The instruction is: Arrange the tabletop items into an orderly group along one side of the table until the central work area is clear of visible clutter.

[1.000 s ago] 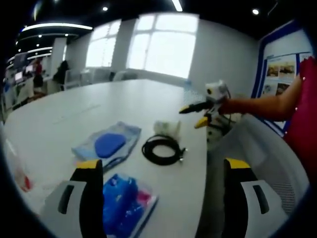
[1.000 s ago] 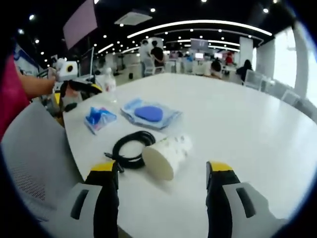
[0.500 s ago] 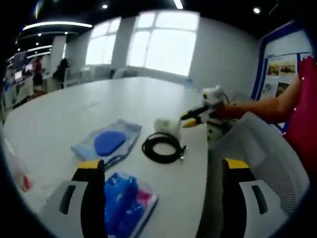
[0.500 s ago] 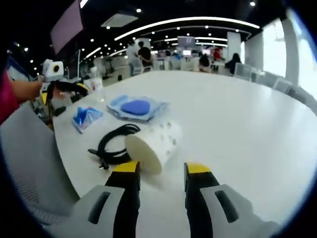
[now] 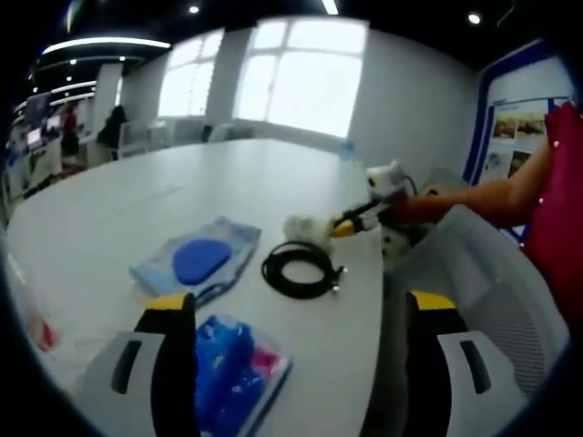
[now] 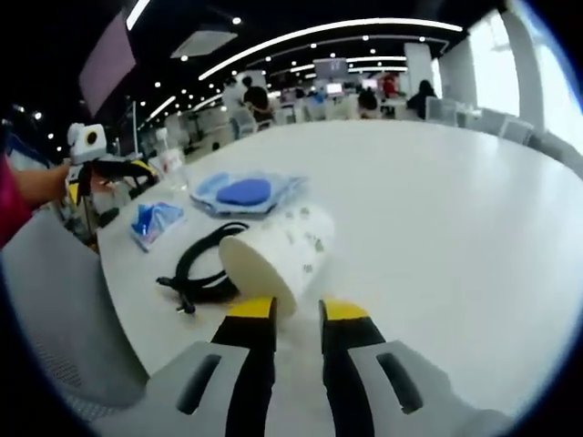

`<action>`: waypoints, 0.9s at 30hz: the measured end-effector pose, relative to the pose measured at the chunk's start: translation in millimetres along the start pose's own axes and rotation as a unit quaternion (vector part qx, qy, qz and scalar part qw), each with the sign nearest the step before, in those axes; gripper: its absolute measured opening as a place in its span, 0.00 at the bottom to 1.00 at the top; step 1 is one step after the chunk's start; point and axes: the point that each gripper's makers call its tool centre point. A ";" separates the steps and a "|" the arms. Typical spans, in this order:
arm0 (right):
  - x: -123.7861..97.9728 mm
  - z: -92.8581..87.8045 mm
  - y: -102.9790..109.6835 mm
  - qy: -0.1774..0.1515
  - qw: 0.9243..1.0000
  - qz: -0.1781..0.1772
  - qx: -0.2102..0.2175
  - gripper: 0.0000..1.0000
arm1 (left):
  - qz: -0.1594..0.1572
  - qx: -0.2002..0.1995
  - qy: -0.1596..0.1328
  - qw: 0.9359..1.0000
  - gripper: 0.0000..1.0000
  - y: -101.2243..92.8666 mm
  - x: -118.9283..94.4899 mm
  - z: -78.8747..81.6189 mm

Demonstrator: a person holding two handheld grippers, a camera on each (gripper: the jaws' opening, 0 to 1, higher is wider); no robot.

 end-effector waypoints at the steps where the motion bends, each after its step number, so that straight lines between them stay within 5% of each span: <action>1: 0.4 -0.6 -0.1 0.001 1.000 0.000 0.000 0.15 | 0.000 0.000 0.000 1.000 0.92 -0.1 -0.3 -0.1; 27: -1.1 6.2 -9.4 0.022 1.000 -0.002 -0.007 0.02 | -0.002 0.000 0.008 1.000 0.89 -2.6 -3.5 -4.1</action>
Point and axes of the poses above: the point that each gripper's makers call its tool centre point, and the gripper's own axes: x roughly forward along the fingers, y roughly to its left, z roughly out of its top, and after that the axes turned 5 degrees about -z, right-handed
